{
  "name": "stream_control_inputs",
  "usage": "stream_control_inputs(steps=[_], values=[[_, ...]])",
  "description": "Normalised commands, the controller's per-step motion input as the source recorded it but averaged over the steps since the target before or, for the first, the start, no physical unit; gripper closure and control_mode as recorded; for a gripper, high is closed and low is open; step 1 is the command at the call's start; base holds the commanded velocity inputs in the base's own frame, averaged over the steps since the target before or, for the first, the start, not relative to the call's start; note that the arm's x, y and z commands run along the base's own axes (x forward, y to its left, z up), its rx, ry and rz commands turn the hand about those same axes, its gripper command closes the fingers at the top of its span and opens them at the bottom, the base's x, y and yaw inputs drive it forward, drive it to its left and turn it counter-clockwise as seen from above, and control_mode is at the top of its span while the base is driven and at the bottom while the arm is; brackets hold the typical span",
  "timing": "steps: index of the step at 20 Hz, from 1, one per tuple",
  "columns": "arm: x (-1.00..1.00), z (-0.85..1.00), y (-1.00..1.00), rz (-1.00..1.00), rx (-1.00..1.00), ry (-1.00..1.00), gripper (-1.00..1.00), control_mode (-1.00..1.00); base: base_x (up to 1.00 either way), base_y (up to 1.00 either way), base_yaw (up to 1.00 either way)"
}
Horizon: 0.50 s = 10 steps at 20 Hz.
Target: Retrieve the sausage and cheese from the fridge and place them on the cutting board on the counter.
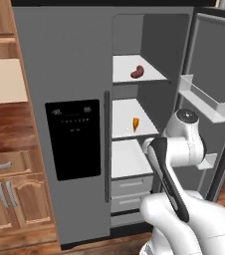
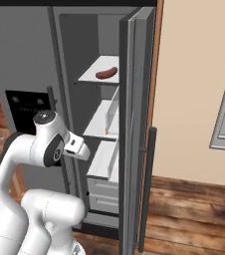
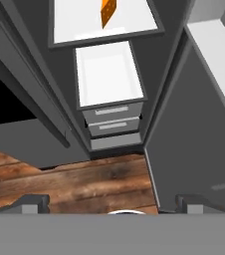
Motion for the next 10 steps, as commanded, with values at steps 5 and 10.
stream_control_inputs(steps=[5, 10], values=[[0.00, 0.00, 0.00, 0.00, 0.00, 0.00, -1.00, 1.00, 0.44, 0.05, 0.00], [0.00, 0.00, 0.00, 0.00, 0.00, 0.00, -1.00, 1.00, 0.35, 0.40, 0.00]])
